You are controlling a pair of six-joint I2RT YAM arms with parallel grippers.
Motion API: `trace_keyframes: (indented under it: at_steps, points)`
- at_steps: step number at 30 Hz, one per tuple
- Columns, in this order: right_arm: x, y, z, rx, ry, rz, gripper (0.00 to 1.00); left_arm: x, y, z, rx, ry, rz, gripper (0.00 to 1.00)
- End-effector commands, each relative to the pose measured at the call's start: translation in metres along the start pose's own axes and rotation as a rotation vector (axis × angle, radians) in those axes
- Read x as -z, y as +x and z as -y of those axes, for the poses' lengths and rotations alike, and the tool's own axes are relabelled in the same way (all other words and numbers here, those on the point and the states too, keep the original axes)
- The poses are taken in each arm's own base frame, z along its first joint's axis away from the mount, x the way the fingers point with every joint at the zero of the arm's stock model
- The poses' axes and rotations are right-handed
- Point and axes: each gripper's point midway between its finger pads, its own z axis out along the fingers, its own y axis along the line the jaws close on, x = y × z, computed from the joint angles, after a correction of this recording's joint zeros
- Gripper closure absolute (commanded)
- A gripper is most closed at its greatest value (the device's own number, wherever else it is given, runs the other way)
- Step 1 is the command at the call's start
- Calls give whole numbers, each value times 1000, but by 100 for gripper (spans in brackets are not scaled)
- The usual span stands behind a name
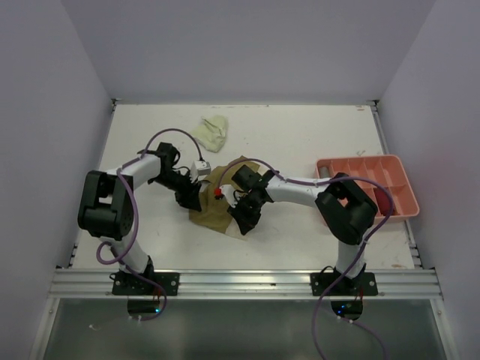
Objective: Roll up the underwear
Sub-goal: Flatten the underwear
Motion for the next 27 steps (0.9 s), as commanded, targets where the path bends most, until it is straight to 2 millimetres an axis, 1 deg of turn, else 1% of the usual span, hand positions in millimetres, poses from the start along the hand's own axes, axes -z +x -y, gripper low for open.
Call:
trace_keyframes:
  at_steps: [1,2,3,4,6,8,9,10,11,12,15,19,24,25,27]
  points:
    - [24,-23,-9,63,13,71,100,14,-8,9,-211,-18,32,58]
    - [33,-28,-13,81,16,98,100,17,-4,12,-320,-30,27,58]
    - [36,-30,-15,87,16,106,100,15,2,12,-354,-26,15,58]
    - [39,-32,-16,94,19,113,100,19,-2,11,-426,-62,23,58]
    - [44,-34,-18,108,20,121,100,17,8,7,-496,-95,-5,59]
    - [45,-33,-19,114,21,117,100,14,8,1,-517,-105,-20,59]
    - [45,-32,-17,114,24,116,100,14,1,-1,-500,-102,-11,60]
    - [43,-30,-17,112,21,110,100,6,7,2,-444,-43,-25,60]
    - [43,-29,-17,111,22,108,100,2,2,6,-413,-3,-2,60]
    - [43,-29,-17,112,21,108,100,-1,2,6,-344,41,-4,60]
    - [43,-27,-18,112,25,110,100,-9,1,10,-260,107,15,61]
    - [46,-26,-17,114,34,113,100,-14,11,22,-195,176,8,62]
    - [46,-25,-18,116,36,116,100,-15,13,31,-129,225,19,62]
    - [46,-25,-18,116,36,116,100,-15,14,35,-114,242,16,62]
    - [47,-25,-18,116,36,116,100,-14,12,35,-86,240,16,61]
